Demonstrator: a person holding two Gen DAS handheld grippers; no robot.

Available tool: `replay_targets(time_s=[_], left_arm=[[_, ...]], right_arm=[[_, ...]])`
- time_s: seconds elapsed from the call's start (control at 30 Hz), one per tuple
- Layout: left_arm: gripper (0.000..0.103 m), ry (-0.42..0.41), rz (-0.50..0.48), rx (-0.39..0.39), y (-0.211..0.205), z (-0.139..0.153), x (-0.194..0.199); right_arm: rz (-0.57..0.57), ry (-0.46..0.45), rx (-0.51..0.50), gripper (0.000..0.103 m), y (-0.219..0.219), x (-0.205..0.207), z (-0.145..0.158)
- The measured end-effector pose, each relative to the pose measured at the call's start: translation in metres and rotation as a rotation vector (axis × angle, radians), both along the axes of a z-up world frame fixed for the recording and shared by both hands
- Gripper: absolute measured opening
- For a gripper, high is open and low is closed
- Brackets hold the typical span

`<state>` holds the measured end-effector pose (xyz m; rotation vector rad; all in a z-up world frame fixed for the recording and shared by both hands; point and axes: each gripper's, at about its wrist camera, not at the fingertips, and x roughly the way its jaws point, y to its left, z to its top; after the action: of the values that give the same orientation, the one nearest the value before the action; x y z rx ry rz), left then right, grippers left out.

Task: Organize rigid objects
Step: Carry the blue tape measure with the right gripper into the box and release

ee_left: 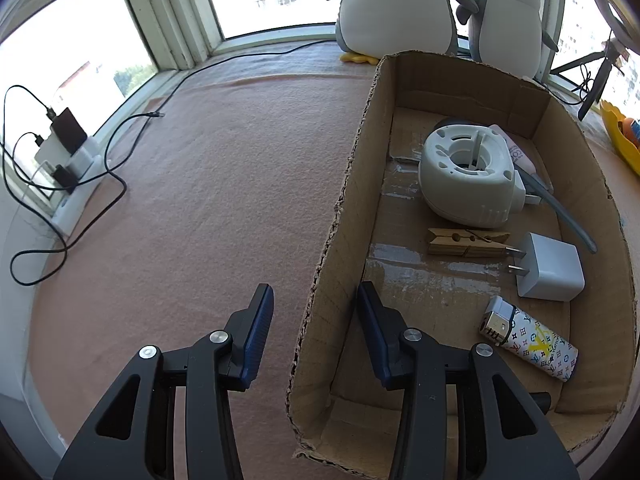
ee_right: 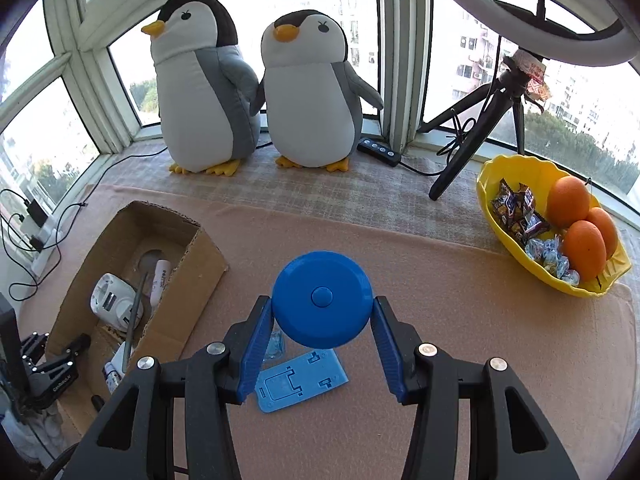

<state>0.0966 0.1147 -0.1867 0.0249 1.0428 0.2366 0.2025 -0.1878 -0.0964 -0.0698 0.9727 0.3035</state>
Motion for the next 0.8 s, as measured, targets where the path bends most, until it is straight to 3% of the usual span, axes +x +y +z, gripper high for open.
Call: replay_targets(time_s=[0.43,0.8], left_arm=[[0.043,-0.002,0.000,-0.007,0.002,0.001,-0.001],[0.043,-0.008,0.006,-0.033,0.006,0.000,-0.001]], right_arm=[[0.221,-0.002,0.008,0.046,0.082,-0.047,0.013],[0.369,0.025,-0.010,0.046,0.139,-0.076,0.002]])
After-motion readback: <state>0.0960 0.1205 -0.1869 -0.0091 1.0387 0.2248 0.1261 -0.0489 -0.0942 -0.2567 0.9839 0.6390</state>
